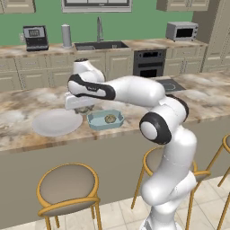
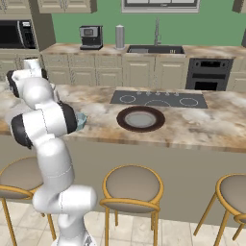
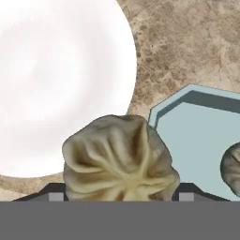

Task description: Place two dumplings into each of the tupperware containers and then place the containers in the fridge.

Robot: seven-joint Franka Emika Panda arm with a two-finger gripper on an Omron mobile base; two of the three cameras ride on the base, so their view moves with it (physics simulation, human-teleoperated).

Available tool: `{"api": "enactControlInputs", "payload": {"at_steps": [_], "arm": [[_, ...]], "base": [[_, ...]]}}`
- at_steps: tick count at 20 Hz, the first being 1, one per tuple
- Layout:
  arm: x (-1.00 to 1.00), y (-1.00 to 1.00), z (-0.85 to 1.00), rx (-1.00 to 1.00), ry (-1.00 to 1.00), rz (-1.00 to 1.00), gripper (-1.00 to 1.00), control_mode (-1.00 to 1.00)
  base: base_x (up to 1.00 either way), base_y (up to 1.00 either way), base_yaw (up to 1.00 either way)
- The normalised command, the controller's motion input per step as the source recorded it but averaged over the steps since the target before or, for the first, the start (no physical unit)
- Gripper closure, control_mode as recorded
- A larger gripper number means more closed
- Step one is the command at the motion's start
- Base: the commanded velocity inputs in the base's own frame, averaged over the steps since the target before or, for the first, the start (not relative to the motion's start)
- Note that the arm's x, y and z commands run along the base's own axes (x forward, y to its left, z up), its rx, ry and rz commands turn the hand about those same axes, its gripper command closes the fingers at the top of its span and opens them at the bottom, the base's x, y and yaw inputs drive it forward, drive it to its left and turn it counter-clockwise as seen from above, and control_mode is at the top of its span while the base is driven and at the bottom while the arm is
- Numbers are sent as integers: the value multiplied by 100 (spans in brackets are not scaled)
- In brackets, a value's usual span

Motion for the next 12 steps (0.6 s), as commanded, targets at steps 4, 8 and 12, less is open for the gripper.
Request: {"api": "enactControlInputs", "payload": {"at_steps": [4, 8, 12], "arm": [[0, -93, -1, 1, 0, -12, 100, -100], [24, -54, -21, 4, 0, -10, 100, -100], [11, -19, -40, 2, 0, -6, 100, -100]], "base": [[0, 0, 0], [0, 0, 0], [0, 0, 0]]}}
